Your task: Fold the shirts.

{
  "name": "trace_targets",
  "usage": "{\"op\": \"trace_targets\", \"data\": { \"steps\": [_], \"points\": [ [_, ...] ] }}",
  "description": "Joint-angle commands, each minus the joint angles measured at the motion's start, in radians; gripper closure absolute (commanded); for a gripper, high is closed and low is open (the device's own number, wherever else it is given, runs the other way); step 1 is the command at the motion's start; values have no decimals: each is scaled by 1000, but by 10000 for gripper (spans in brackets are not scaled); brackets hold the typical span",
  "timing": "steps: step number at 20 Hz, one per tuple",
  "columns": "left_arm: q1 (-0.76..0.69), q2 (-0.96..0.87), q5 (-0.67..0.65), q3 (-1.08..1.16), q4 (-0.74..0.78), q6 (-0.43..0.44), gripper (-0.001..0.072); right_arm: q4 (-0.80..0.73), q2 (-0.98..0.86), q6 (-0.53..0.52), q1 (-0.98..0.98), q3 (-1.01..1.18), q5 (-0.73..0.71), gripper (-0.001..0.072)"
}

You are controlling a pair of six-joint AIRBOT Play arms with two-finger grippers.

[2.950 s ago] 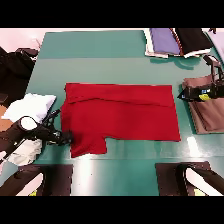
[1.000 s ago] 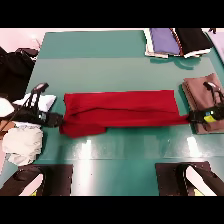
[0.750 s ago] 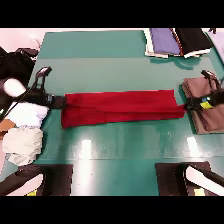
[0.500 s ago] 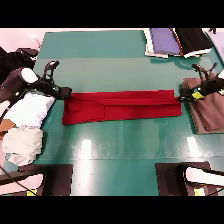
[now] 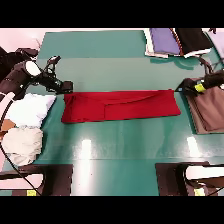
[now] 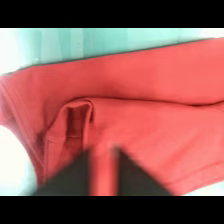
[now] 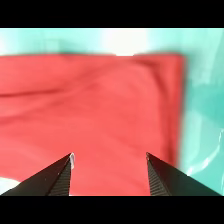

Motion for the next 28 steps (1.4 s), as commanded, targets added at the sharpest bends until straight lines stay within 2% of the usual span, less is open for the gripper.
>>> {"op": "trace_targets", "data": {
  "steps": [1, 4, 7, 8, 9, 10, 11, 13, 14, 16, 20, 28],
  "points": [
    [0, -3, -16, 8, -60, 5, 666, 27, -8, -42, -123, -96, 27, 201],
    [-15, -6, 29, 8, -168, 12, 673, 31, -71, -77, -158, -138, 43, 201],
    [-93, -12, 87, 8, -169, 5, 676, 149, -141, -110, -131, -150, 13, 202],
    [-128, -17, 108, 8, -169, 0, 676, 185, -158, -113, -114, -150, -4, 213],
    [-161, -26, 127, 7, -169, -6, 676, 211, -172, -118, -89, -149, -26, 266],
    [-196, -37, 150, 6, -169, -32, 677, 216, -181, -120, -60, -148, -45, 267],
    [-229, -53, 174, 6, -169, -50, 676, 216, -183, -127, -37, -148, -62, 322],
    [-298, -89, 222, 7, -172, -50, 677, 217, -167, -162, -3, -138, -75, 613],
    [-325, -106, 252, 11, -183, -50, 677, 219, -150, -172, 6, -122, -68, 695],
    [-364, -154, 311, 40, -213, -48, 677, 248, -91, -175, 14, -62, -22, 695],
    [-417, -279, 316, 153, -231, -48, 677, 324, 42, -149, 87, 94, 76, 695],
    [-469, -406, 325, 230, -292, -40, 677, 339, 151, 16, 347, 345, 67, 696]
  ]
}}
